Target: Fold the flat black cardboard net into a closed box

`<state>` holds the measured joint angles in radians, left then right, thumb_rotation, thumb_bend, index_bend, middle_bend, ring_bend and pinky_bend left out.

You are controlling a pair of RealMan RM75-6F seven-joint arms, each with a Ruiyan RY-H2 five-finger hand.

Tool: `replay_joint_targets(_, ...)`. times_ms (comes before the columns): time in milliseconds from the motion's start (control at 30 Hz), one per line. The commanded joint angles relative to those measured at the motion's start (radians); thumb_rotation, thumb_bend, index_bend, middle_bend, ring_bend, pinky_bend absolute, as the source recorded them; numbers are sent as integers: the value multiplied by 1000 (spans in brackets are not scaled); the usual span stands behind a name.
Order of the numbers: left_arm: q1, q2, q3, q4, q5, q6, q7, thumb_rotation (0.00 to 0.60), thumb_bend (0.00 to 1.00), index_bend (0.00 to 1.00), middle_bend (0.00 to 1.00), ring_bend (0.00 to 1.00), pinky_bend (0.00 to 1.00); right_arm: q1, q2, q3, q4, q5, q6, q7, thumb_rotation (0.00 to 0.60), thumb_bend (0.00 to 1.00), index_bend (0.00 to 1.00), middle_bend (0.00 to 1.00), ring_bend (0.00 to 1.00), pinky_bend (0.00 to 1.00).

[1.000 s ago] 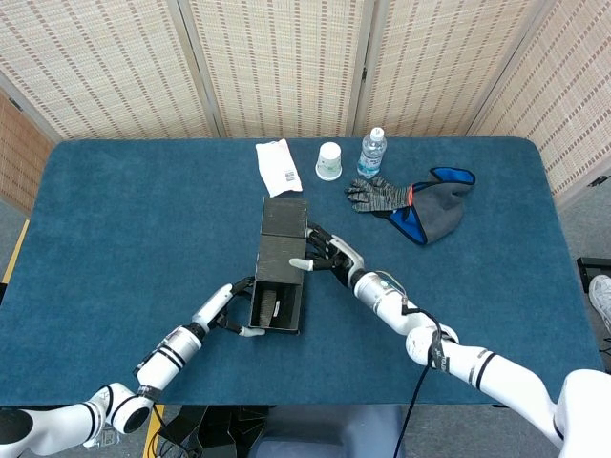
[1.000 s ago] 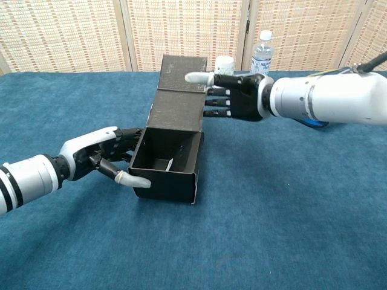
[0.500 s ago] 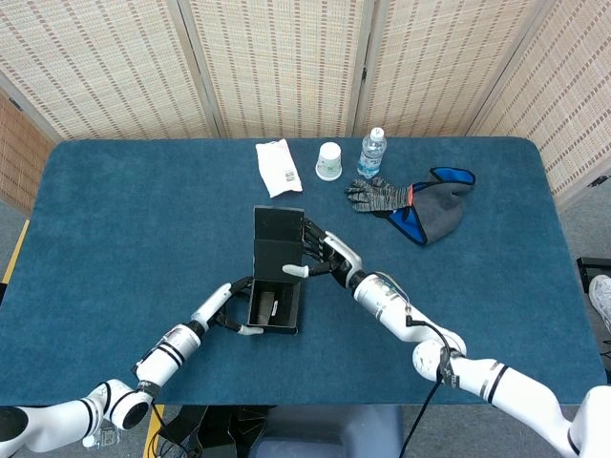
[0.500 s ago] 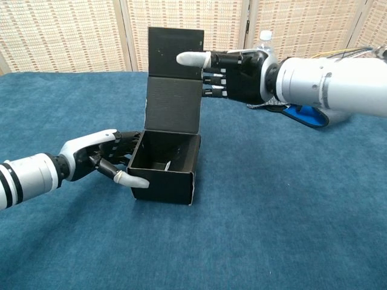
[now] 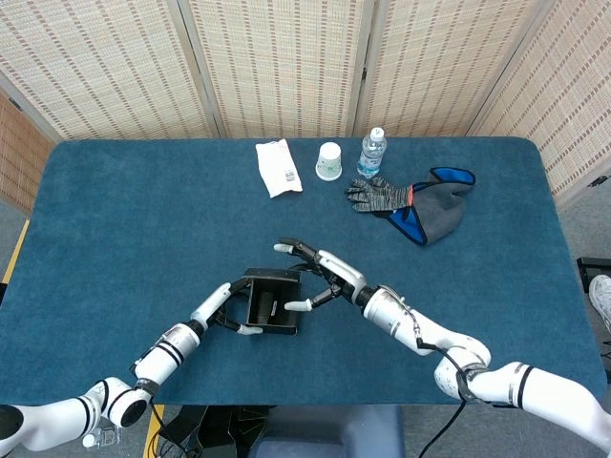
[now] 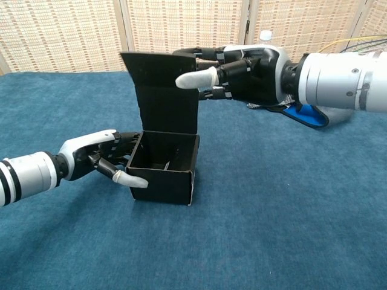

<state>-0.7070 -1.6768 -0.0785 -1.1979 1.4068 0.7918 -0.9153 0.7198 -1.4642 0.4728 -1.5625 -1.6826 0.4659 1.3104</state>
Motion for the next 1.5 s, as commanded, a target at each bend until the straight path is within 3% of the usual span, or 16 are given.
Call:
replay_joint_targets(33, 0, 2, -2, -2, -3, -4, 4, 600, 136, 222, 302, 199, 282, 68, 55, -90, -7, -74, 81, 99, 600, 0, 0, 68, 29, 158)
replay_joint_targets(300, 3, 2, -4, -11, -9, -10, 24, 600, 136, 216, 302, 194, 282, 169, 120, -230, 10, -117, 176, 201, 600, 0, 0, 79, 29, 158)
replay_joint_targets(467, 2, -3, -7, -15, -16, -18, 46, 600, 136, 211, 302, 194, 282, 217, 128, -269, -6, -79, 181, 199, 600, 0, 0, 81, 29, 157)
replay_joint_targets(633, 6, -10, -19, -23, -38, -14, 92, 600, 136, 210, 302, 194, 282, 245, 117, -266, -27, 36, 135, 60, 600, 0, 0, 120, 50, 158)
replay_joint_targets(833, 16, -17, -42, -46, -87, -6, 169, 600, 136, 210, 302, 194, 282, 285, 77, -240, -29, 236, 49, -218, 600, 0, 0, 148, 86, 188)
replay_joint_targets(1033, 27, -24, -64, -70, -133, 3, 238, 600, 136, 208, 302, 194, 282, 334, 43, -240, -35, 467, 34, -554, 600, 0, 40, 187, 128, 250)
replay_joint_targets(1267, 37, -28, -83, -88, -168, 11, 297, 600, 136, 197, 302, 194, 282, 427, -12, -311, -58, 757, 141, -979, 600, 0, 132, 224, 167, 287)
replay_joint_targets(1500, 53, -25, -93, -100, -189, 18, 326, 600, 136, 180, 302, 177, 282, 471, -61, -370, -133, 944, 325, -1302, 600, 0, 170, 228, 167, 287)
